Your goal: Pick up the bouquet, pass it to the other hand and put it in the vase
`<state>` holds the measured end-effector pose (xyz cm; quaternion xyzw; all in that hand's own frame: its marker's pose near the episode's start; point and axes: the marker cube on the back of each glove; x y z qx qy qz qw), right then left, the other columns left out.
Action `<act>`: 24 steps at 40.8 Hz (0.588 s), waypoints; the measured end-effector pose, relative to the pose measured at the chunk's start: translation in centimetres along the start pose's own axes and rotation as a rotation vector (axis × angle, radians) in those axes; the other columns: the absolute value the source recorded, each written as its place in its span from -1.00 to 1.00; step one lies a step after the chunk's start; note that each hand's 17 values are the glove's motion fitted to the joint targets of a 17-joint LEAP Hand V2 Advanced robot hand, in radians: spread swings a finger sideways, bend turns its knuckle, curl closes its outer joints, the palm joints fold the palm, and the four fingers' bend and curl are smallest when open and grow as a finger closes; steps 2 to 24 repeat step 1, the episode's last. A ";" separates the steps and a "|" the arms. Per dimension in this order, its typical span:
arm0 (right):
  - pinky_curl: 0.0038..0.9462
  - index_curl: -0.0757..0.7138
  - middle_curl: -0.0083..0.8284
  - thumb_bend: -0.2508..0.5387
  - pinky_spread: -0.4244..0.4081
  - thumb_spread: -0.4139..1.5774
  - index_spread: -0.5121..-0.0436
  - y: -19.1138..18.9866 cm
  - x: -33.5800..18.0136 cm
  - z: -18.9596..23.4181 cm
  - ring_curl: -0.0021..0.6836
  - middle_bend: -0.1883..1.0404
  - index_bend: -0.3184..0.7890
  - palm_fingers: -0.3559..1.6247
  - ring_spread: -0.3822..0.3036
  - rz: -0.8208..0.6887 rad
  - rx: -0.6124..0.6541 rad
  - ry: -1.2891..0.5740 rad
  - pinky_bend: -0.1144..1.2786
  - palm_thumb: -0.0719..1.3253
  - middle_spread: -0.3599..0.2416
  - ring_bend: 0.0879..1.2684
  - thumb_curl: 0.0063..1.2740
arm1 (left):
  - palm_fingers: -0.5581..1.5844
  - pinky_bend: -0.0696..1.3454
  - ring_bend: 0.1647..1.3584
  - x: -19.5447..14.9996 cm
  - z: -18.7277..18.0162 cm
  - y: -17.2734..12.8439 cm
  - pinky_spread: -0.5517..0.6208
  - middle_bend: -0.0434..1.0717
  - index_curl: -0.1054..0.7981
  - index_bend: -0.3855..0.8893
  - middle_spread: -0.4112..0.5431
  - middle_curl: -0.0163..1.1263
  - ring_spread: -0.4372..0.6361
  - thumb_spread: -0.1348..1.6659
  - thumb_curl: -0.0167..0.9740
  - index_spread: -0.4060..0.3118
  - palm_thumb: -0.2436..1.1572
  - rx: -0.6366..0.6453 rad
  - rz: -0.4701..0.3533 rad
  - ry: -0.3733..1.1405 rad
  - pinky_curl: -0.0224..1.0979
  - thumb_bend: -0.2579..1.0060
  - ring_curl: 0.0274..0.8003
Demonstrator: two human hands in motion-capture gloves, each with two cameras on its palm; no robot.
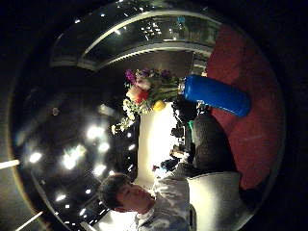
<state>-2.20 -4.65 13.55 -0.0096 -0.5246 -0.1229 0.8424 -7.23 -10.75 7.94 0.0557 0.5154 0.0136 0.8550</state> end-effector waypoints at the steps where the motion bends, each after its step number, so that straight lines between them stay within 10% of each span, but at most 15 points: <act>1: -0.32 -0.16 -0.14 -0.42 0.64 0.51 -0.35 0.0 0.0 0.1 -0.18 -0.36 -0.17 -0.44 0.20 -0.003 -0.004 -0.004 -0.25 0.12 0.13 -0.59 -0.31 | -0.58 -0.36 -0.30 -0.1 0.0 0.0 0.76 -0.57 -0.35 -0.27 0.66 -0.41 0.71 0.12 -0.08 0.61 0.04 0.017 -0.023 0.004 -0.42 -0.64 -0.27; 24: -0.32 -0.16 -0.14 -0.42 0.64 0.51 -0.35 0.0 0.0 0.1 -0.18 -0.36 -0.17 -0.44 0.20 -0.003 -0.004 -0.004 -0.25 0.12 0.13 -0.59 -0.31 | -0.58 -0.36 -0.30 -0.1 0.0 0.0 0.76 -0.57 -0.35 -0.27 0.66 -0.41 0.71 0.12 -0.08 0.61 0.04 0.017 -0.023 0.004 -0.42 -0.64 -0.27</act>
